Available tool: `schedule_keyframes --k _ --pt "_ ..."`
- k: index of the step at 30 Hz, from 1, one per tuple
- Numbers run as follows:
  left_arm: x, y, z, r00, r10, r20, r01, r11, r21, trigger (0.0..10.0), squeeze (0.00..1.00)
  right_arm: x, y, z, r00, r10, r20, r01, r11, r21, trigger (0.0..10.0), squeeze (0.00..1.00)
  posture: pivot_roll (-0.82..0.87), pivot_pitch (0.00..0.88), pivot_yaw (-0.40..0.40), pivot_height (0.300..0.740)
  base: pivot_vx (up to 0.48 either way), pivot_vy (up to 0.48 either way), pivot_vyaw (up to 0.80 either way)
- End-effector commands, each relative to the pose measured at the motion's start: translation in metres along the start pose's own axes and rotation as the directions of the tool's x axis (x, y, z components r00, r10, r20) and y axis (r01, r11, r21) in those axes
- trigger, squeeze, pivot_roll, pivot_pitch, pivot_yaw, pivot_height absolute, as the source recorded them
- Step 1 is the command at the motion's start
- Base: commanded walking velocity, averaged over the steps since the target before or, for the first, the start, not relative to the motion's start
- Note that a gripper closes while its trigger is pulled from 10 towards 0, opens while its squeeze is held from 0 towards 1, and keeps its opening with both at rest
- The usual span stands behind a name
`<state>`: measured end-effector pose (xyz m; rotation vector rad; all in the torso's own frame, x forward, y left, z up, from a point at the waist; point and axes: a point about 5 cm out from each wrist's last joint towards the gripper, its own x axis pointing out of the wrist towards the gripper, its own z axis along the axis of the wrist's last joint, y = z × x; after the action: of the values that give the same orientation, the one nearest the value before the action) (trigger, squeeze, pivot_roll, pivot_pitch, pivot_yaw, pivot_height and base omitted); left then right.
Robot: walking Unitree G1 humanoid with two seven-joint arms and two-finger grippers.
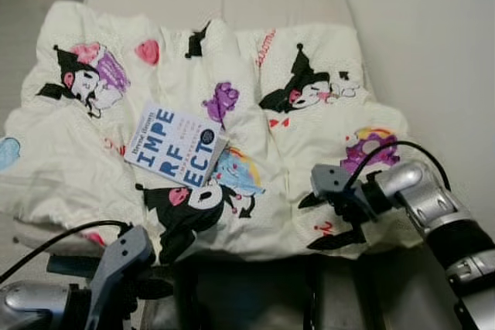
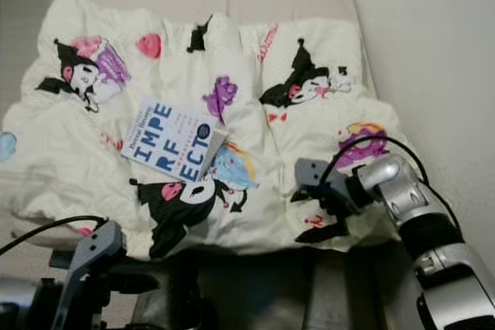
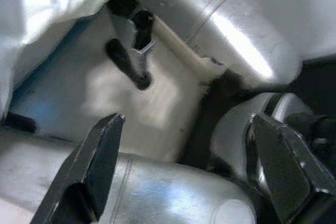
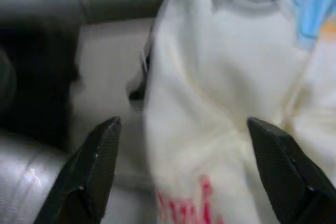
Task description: Clean up the room
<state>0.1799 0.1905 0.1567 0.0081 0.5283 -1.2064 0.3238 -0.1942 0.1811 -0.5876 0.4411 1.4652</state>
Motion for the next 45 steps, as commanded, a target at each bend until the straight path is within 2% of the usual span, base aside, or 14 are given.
schedule_keyframes --k 1,7,10,12,15,17,19,22,25,28,33,37,42,45 --pt "-0.002 -0.002 0.005 0.999 0.001 0.032 0.0 1.0 -0.022 10.0 0.0 0.0 0.002 0.007 0.997 0.017 0.078 -0.018 1.0 0.016 10.0 0.0 0.06 0.349 0.047 0.57 0.0 0.0 0.0" --pt "-0.016 0.031 0.037 0.915 0.282 0.289 -0.27 0.96 -0.081 10.0 0.0 -0.005 0.0 0.03 0.953 -0.038 0.302 0.02 0.998 0.064 10.0 0.0 0.06 0.351 0.044 0.57 0.0 0.0 0.0" --pt "-0.044 0.085 0.039 0.604 0.74 0.297 -0.725 0.664 -0.18 10.0 0.0 -0.009 -0.021 0.039 0.874 -0.278 0.399 0.235 0.96 0.154 10.0 0.0 0.06 0.351 0.045 0.57 0.0 0.0 0.0" --pt "-0.051 0.094 0.037 0.52 0.81 0.273 -0.796 0.575 -0.19 10.0 0.0 -0.009 -0.028 0.039 0.842 -0.363 0.398 0.313 0.931 0.188 10.0 0.0 0.06 0.351 0.045 0.57 0.0 0.0 0.0" --pt "-0.065 0.108 0.025 0.357 0.915 0.19 -0.908 0.388 -0.161 10.0 0.0 -0.006 -0.051 0.027 0.701 -0.667 0.253 0.618 0.745 0.252 10.0 0.0 0.05 0.35 0.048 0.57 0.0 0.0 0.0" --pt "-0.065 0.108 0.025 0.357 0.915 0.19 -0.908 0.388 -0.161 10.0 0.0 -0.006 -0.051 0.027 0.701 -0.667 0.253 0.618 0.745 0.252 10.0 0.0 0.05 0.35 0.048 0.57 0.0 0.0 0.0" --pt "-0.068 0.112 0.017 0.288 0.946 0.148 -0.944 0.306 -0.121 10.0 0.0 -0.005 -0.063 0.01 0.477 -0.874 0.096 0.837 0.484 0.256 10.0 0.0 0.05 0.353 0.051 0.57 0.0 0.0 0.0" --pt "-0.06 0.11 0.013 0.293 0.946 0.14 -0.949 0.306 -0.081 10.0 0.0 -0.004 -0.067 -0.009 0.277 -0.96 -0.028 0.917 0.256 0.308 10.0 0.0 0.05 0.355 0.057 0.57 0.0 0.0 0.0" --pt "-0.056 0.111 0.012 0.295 0.944 0.145 -0.949 0.308 -0.073 10.0 0.0 -0.003 -0.067 -0.019 0.215 -0.97 -0.109 0.945 0.179 0.272 10.0 0.0 0.06 0.358 0.058 0.57 0.0 0.0 0.0" --pt "-0.053 0.112 0.011 0.287 0.947 0.145 -0.952 0.299 -0.062 10.0 0.0 0.001 -0.066 -0.026 0.214 -0.964 -0.157 0.958 0.175 0.228 10.0 0.0 0.06 0.358 0.058 0.57 0.0 0.0 0.0" --pt "-0.052 0.111 -0.001 0.289 0.952 0.103 -0.956 0.292 -0.01 10.0 0.0 0.04 -0.038 -0.076 0.418 -0.777 -0.47 0.887 0.461 0.026 10.0 0.0 0.07 0.346 0.051 0.57 0.0 0.0 0.0" --pt "-0.052 0.11 -0.006 0.294 0.953 0.079 -0.956 0.294 0.011 10.0 0.0 0.049 -0.026 -0.092 0.458 -0.708 -0.538 0.86 0.507 0.065 10.0 0.0 0.07 0.339 0.051 0.57 0.0 0.0 0.0" --pt "-0.052 0.11 -0.01 0.298 0.953 0.064 -0.955 0.297 0.027 10.0 0.0 0.048 -0.024 -0.095 0.443 -0.727 -0.525 0.875 0.477 0.077 10.0 0.0 0.07 0.339 0.052 0.57 0.0 0.0 0.0" --pt "-0.054 0.113 -0.005 0.264 0.959 0.1 -0.965 0.263 0.022 10.0 0.0 0.032 -0.049 -0.06 0.343 -0.894 -0.288 0.937 0.304 0.173 10.0 0.0 0.07 0.335 0.054 0.57 0.0 0.0 0.0"
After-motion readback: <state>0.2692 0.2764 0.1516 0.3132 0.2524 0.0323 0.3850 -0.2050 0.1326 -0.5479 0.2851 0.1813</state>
